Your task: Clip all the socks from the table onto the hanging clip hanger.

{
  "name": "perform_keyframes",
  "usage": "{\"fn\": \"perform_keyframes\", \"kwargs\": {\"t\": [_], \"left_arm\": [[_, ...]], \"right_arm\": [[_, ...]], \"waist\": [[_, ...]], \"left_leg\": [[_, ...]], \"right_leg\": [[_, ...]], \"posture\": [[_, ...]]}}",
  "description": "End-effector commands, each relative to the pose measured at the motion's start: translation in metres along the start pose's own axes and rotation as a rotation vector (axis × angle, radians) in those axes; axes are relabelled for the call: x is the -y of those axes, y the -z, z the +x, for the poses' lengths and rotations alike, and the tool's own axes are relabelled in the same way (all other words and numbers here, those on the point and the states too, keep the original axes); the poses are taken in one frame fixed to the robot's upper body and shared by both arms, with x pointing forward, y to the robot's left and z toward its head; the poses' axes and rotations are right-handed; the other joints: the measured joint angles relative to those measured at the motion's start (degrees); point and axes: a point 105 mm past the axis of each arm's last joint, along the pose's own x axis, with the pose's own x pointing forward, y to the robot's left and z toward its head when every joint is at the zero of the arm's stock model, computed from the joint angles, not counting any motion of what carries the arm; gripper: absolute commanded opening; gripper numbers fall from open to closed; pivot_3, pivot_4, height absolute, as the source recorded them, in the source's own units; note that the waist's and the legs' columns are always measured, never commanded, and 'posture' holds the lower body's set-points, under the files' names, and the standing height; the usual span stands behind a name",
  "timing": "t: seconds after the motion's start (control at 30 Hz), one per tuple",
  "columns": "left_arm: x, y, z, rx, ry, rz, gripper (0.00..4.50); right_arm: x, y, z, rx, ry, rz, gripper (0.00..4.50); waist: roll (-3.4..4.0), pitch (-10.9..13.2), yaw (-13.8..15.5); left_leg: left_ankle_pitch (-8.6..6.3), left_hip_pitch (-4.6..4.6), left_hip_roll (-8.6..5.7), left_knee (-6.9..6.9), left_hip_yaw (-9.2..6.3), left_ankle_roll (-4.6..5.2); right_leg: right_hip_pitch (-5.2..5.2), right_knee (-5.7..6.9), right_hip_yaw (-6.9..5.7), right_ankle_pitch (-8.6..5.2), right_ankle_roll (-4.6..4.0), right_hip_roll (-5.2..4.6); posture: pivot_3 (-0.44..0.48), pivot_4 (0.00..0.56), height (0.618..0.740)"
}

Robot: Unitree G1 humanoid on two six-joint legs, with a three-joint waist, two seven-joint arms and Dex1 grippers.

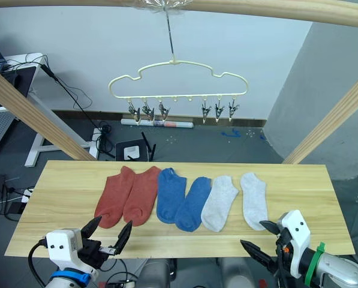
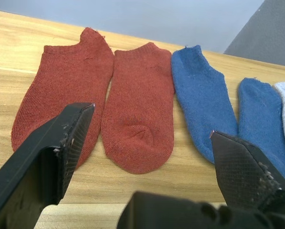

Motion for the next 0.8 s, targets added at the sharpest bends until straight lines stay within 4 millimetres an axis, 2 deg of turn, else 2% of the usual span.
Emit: {"fn": "perform_keyframes", "kwargs": {"t": [0.03, 0.8], "left_arm": [[-0.0043, -0.0004, -0.0052, 0.003, -0.013, 0.014, 4.48], [-0.0057, -0.0052, -0.002, 0.047, 0.006, 0.025, 4.48]], "right_arm": [[-0.005, -0.0083, -0.0021, 0.024, -0.018, -0.03, 4.5], [-0.0059, -0.0144, 0.0022, 0.042, -0.039, -0.056, 4.5]], "waist": [[0.0, 0.0, 0.0], [0.0, 0.0, 0.0]], "left_leg": [[0.0, 0.0, 0.0, 0.0, 0.0, 0.0], [0.0, 0.02, 0.0, 0.02, 0.0, 0.0]], "right_leg": [[0.0, 0.0, 0.0, 0.0, 0.0, 0.0], [0.03, 0.04, -0.01, 0.01, 0.01, 0.01]], "posture": [[-0.154, 0.311, 0.74], [-0.155, 0.307, 0.74]]}}
